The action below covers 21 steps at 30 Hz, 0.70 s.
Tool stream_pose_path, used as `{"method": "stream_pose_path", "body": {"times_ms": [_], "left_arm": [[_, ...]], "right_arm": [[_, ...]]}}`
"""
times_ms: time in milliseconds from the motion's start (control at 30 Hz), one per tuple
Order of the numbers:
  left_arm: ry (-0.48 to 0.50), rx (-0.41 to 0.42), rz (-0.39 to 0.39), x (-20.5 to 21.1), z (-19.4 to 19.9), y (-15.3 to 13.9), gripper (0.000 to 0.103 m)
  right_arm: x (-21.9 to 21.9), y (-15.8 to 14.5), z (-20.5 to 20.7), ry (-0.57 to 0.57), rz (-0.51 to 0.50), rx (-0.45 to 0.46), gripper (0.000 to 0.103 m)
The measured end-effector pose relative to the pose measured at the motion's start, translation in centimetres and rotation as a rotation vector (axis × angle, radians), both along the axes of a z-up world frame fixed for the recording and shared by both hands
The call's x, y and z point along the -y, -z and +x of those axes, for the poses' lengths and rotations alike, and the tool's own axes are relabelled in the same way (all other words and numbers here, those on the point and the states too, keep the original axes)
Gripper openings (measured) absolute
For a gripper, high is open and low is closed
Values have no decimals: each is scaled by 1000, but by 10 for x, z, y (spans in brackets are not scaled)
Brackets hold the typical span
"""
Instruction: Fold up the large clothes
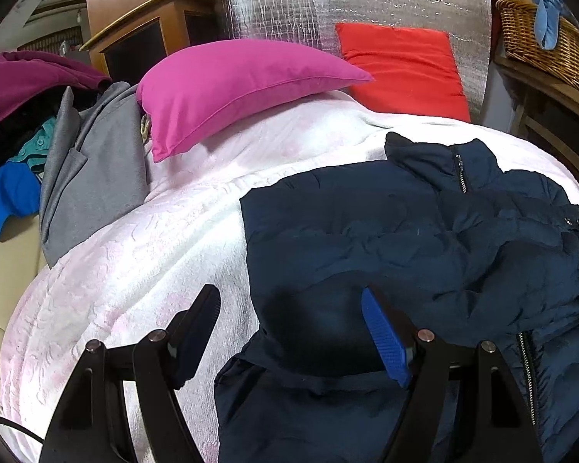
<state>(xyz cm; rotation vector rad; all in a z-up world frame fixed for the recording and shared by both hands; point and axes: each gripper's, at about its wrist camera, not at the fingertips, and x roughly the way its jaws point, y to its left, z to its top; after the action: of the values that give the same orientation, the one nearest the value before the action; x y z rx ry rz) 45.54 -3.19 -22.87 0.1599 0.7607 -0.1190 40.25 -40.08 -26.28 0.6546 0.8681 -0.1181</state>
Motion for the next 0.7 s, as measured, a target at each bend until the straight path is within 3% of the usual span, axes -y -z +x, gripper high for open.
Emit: {"method": "stream_pose_path", "body": {"times_ms": [67,167,267,400,600,667,700], "left_arm": [[1,-1,3,1,1,1,76],[2,-2,2,2,2,4,76],[1,-9,1,3,3,8,76],[0,-20,-1,3,4,12,76],[6,-43,5,4,6,13,76],[17,-51,0,2,6,10,77],[24,-59,-7,0,7,7,77]], "right_arm": [[1,-5,-6,27,-34,39,24],[-2,-16,-14,46,-122,87,24],[-6,-10,-8,28,-160,47,24],[0,7,-14,36,-97,45,24],[6,10,-20,25,-33,54,26],[13,7,-25,18,26,49,32],[14,5,-27,16,46,54,43]]}}
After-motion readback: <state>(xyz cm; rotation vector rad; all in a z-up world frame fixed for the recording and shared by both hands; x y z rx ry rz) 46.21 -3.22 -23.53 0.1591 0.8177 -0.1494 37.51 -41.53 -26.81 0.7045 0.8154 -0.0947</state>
